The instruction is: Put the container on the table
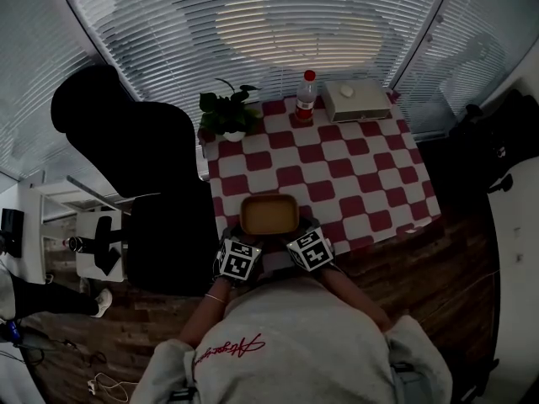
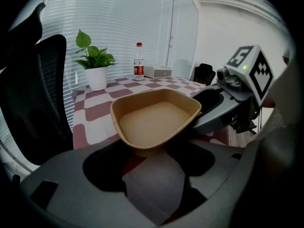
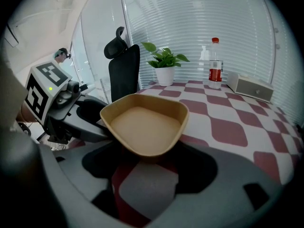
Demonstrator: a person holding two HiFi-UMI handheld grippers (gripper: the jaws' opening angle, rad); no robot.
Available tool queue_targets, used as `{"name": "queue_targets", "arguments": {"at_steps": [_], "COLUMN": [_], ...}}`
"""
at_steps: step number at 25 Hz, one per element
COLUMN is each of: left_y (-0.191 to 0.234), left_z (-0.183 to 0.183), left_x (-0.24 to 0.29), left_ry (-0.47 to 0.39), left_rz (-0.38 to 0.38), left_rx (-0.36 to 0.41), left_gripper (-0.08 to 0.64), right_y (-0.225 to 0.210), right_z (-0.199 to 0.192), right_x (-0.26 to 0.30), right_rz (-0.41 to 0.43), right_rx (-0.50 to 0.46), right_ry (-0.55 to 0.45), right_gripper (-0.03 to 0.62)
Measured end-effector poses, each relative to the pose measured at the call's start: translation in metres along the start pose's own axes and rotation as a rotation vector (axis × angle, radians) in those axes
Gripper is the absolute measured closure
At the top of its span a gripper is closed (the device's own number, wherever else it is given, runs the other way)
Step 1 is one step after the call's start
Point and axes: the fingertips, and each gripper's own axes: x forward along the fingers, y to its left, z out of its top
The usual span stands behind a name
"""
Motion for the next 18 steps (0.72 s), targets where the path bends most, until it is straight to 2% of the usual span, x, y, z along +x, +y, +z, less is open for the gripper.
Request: {"name": "queue_targets", "arguments": {"at_steps": [4, 8, 10, 18], "left_y": [0.0002, -0.0001, -0.0001, 0.0001], "left_z": [0.0003, -0.0005, -0.0003, 0.0019], "left_x": [-0.0012, -0.0013, -0.0013, -0.0034], "left_ry": [-0.002, -0.012, -0.020, -0.055], "left_rz": [0.005, 0.012, 0.017, 0.016], "left_rx": [0.000, 0.001, 0.009, -0.009], "left_gripper": [0.229, 0.229, 0.229, 0.227], "right_y": [0.0001, 0.0035, 0.0034, 0.0068], "right_z": [-0.0006, 0.0002, 0.0024, -0.0003], "right_x": [0.0026, 0.0003, -0.0019, -0.0019], "right_rz": [-0.024, -0.088, -0.100, -0.048], "right_rx": [-0.018, -0.100, -0.106, -0.057], "right_ry": [-0.014, -0.018, -0.030, -0.033], "right_gripper": [0.247, 0.247, 0.247, 0.240]}}
